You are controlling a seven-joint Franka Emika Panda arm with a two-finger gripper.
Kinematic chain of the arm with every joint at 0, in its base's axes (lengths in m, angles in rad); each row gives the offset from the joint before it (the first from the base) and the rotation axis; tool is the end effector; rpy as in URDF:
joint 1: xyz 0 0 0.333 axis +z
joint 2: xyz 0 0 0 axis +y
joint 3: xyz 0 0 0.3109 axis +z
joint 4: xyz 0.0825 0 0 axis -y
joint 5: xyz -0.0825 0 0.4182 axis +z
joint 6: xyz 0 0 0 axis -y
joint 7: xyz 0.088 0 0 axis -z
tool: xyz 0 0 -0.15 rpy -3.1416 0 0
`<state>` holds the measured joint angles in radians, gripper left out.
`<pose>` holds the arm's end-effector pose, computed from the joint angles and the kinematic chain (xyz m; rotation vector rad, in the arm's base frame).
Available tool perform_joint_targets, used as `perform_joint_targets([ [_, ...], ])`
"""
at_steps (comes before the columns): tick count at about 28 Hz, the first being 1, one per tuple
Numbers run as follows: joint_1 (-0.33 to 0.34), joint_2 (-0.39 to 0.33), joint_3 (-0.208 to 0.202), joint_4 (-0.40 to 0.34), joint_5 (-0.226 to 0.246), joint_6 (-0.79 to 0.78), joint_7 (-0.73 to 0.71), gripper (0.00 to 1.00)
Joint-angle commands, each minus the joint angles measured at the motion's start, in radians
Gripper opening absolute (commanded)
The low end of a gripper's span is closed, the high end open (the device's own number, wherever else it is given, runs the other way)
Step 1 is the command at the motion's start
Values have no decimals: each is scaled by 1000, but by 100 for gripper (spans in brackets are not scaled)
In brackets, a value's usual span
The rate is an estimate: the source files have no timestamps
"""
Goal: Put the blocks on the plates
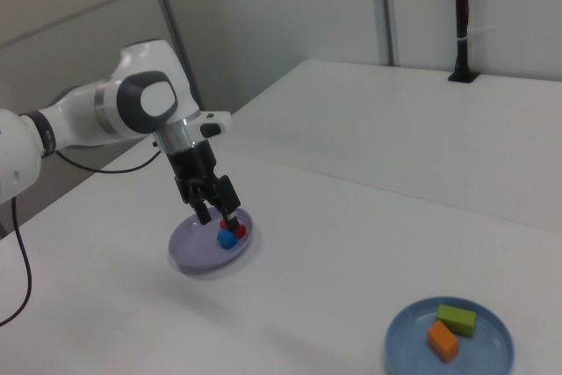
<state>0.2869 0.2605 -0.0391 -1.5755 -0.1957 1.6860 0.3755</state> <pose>0.6366 0.1350 0.4236 2.8978 -0.1304 -0.1168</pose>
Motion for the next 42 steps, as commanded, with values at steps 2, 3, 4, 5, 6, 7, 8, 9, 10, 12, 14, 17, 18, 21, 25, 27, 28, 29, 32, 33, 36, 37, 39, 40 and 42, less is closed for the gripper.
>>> perform_joint_targets([
  [2, -78, -127, -5, -18, 47, -109, -135, 100],
  [3, -87, -142, -5, -20, 61, -118, -147, 100],
  [4, -98, -158, -5, -21, 74, -124, -161, 100],
  [5, -107, -171, -5, -24, 85, -133, -174, 100],
  [6, -117, -194, -5, -38, 96, -149, -197, 100],
  [7, -118, -207, -5, -49, 96, -150, -204, 100],
  [8, -118, -219, -5, -61, 96, -146, -208, 100],
  [9, -120, -230, -5, -76, 96, -138, -210, 100],
  [10, -120, -239, -7, -89, 96, -132, -211, 100],
  [12, -126, -262, -12, -104, 96, -100, -211, 100],
  [14, -135, -279, -15, -123, 96, -72, -211, 100],
  [17, -153, -313, -15, -159, 99, -7, -207, 100],
  [18, -160, -316, -15, -169, 99, 4, -207, 100],
  [21, -181, -322, -13, -169, 102, 26, -210, 100],
  [25, -251, -325, 4, -166, 123, 40, -239, 100],
  [27, -267, -326, 18, -166, 142, 40, -271, 100],
  [28, -287, -328, 30, -166, 156, 40, -282, 100],
  [29, -299, -328, 37, -166, 157, 40, -283, 100],
  [32, -339, -330, 76, -166, 159, 41, -283, 100],
  [33, -351, -333, 87, -166, 160, 41, -283, 100],
  [36, -359, -336, 96, -169, 162, 52, -283, 100],
  [37, -357, -336, 96, -169, 162, 57, -282, 100],
  [39, -356, -336, 96, -170, 162, 72, -273, 100],
  [40, -356, -336, 96, -172, 162, 77, -271, 100],
  [42, -356, -334, 96, -172, 162, 78, -268, 100],
])
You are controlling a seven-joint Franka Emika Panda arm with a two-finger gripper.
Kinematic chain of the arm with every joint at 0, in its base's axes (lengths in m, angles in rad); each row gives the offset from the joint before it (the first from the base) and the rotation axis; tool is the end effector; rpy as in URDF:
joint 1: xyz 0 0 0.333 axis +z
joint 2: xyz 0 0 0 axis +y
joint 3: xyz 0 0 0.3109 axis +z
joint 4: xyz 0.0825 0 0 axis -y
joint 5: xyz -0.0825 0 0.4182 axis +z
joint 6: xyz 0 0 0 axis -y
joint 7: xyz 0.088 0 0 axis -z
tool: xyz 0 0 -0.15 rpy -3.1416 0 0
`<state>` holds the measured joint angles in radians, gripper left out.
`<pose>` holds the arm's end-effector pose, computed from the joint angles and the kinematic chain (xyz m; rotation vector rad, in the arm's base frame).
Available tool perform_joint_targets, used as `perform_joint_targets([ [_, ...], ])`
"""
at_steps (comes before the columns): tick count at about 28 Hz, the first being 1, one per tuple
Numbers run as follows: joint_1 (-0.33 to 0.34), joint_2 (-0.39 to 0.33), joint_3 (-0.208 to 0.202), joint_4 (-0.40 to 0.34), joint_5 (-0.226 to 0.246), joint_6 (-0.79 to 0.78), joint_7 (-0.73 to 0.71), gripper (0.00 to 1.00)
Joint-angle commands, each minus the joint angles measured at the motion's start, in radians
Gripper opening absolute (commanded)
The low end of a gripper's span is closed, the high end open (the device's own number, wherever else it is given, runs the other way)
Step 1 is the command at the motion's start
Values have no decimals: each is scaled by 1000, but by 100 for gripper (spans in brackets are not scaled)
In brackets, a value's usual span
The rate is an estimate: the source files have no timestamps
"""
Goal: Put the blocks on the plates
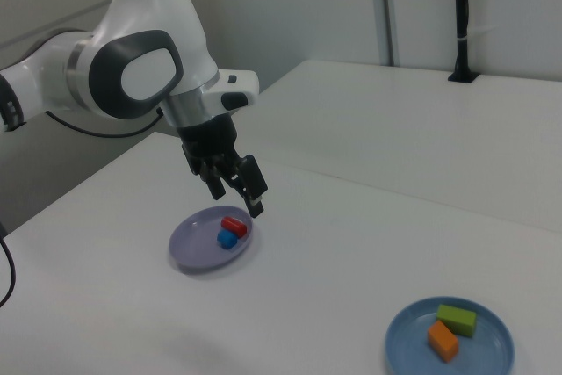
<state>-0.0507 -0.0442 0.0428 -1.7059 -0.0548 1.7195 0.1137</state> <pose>0.5891 -0.0117 0.5470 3.0819 -0.1775 0.0936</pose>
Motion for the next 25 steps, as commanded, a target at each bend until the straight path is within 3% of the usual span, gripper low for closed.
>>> perform_joint_targets([
  [1, -17, -29, 14, -41, 21, 45, -6, 100],
  [25, -15, -17, 14, -29, 16, 31, -5, 100],
])
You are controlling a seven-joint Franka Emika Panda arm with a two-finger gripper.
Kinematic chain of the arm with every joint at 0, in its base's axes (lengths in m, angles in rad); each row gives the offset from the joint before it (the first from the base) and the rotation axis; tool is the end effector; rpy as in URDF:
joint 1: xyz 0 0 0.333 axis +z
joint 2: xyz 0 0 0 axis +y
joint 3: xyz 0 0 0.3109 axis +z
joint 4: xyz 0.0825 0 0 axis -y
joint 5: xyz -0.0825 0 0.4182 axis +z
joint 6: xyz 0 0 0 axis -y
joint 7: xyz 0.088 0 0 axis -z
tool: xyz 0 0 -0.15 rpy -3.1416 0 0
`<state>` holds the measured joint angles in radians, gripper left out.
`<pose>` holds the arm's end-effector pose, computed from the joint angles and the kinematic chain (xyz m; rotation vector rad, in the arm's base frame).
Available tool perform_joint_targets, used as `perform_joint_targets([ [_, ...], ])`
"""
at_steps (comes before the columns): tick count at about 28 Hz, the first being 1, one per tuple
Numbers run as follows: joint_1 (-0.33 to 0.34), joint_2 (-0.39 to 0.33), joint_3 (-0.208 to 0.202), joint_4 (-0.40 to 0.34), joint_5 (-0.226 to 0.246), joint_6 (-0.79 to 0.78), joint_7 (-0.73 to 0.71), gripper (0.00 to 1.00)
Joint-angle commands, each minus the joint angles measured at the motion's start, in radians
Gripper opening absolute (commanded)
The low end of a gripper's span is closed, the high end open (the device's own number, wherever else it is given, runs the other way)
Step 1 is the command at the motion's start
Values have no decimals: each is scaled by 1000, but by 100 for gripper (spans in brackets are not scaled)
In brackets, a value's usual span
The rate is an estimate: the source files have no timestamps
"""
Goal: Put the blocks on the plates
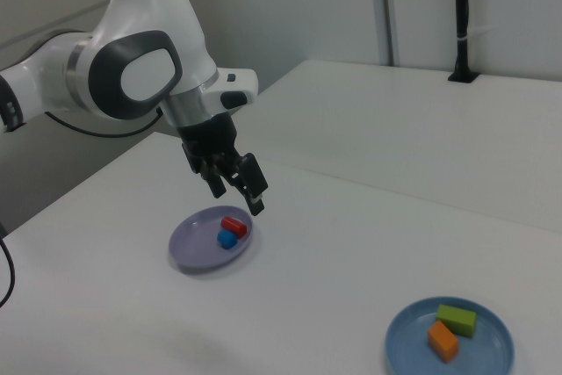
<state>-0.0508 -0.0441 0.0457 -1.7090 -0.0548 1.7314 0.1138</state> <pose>0.5906 -0.0099 0.5464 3.0822 -0.1726 0.1072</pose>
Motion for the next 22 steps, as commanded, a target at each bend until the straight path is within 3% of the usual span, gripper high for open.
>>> perform_joint_targets([
  [1, -15, -17, 10, -23, 16, 13, -5, 100],
  [22, -14, -5, 3, -1, 19, -79, -118, 100],
])
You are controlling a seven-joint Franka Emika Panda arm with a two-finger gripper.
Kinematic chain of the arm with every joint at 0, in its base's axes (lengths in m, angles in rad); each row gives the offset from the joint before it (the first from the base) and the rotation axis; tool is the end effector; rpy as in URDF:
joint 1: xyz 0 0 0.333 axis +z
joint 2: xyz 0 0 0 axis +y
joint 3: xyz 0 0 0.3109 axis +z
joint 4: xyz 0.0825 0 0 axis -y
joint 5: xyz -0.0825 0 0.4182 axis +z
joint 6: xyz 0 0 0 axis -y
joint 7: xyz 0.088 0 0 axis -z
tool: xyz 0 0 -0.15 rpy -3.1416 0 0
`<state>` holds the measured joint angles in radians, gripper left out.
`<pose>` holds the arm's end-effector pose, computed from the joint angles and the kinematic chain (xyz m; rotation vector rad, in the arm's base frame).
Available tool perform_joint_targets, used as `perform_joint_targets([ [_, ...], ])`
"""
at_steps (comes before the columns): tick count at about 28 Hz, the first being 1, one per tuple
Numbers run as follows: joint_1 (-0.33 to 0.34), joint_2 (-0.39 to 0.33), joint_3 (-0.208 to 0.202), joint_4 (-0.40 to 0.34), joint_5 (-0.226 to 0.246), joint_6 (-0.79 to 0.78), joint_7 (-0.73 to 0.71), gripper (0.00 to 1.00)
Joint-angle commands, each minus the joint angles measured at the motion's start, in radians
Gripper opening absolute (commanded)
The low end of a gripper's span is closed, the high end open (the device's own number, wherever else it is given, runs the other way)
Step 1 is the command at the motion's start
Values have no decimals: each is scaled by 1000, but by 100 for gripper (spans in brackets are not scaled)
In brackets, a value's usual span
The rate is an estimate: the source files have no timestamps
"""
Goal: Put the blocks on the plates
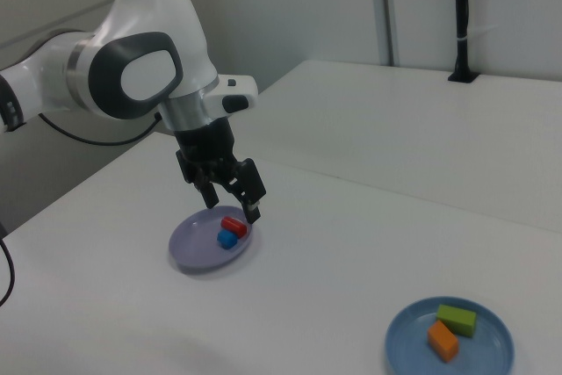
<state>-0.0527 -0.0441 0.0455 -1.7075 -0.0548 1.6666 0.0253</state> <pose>0.5812 -0.0115 0.5412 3.0848 -0.0422 0.0056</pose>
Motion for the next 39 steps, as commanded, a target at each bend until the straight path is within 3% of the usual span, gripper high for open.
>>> perform_joint_targets([
  [1, -12, -2, 4, -3, 20, -11, -28, 100],
  [19, -18, 9, 5, 23, 27, -5, -31, 100],
  [26, -26, 9, -9, 49, 92, 5, -36, 100],
  [39, -26, 9, -9, 49, 90, 5, -38, 100],
])
